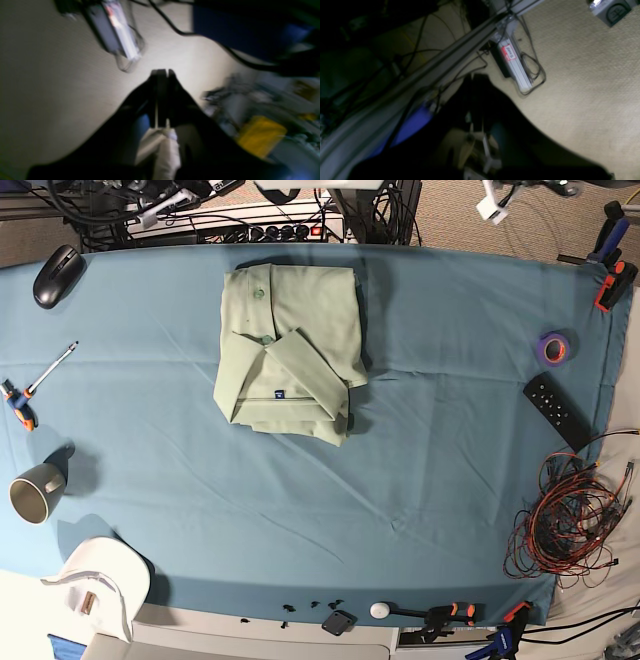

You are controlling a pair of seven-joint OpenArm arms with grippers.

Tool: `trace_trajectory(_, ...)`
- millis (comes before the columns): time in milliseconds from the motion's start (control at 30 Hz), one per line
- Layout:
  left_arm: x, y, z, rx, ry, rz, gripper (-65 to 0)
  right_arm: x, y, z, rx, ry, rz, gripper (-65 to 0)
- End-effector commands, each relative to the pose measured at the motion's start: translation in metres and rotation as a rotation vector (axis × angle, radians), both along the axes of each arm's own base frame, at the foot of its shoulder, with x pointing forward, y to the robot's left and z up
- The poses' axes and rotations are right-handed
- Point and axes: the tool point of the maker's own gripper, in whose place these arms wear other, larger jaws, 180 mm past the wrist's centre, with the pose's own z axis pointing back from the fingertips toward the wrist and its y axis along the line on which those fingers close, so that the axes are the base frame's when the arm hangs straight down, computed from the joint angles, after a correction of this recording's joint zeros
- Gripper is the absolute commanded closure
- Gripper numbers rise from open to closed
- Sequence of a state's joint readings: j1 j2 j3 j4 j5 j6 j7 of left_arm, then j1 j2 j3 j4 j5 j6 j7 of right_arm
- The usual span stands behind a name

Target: Fold the T-shirt properly

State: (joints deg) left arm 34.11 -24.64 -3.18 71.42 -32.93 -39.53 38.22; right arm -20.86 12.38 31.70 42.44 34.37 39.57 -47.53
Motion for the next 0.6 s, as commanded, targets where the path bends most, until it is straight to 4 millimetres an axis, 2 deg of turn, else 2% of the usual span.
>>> trace_trajectory(0,-0.005,0.005,-0.005,0.015,-0.009,-0.027,0.0,0.004,-0.009,-0.003,-0.032,-0.013,0.01,0.0)
trace_trajectory(67,-0.004,0.008,-0.02,0.044,-0.045,-0.074,0.0,0.011,-0.012,-0.014,-0.082,-0.03,0.024,0.0)
trace_trajectory(200,0.004,0.03,-0.058,0.216,-0.08,-0.095,0.0,0.029,-0.012,-0.029,-0.153,-0.095,0.046,0.0)
trace_trajectory(233,0.008,0.036,-0.067,0.268,-0.097,-0.098,0.0,0.033,-0.018,-0.034,-0.203,-0.102,0.038,0.0)
trace_trajectory(333,0.04,0.063,-0.089,0.471,-0.231,-0.06,0.0,0.05,-0.04,-0.044,-0.398,-0.148,0.053,0.0)
trace_trajectory(433,0.067,0.083,-0.1,0.63,-0.295,0.019,0.0,0.064,-0.044,-0.047,-0.48,-0.186,0.111,0.0)
trace_trajectory(567,0.082,0.072,-0.11,0.64,-0.277,0.056,0.0,0.087,-0.042,-0.048,-0.566,-0.235,0.145,0.0)
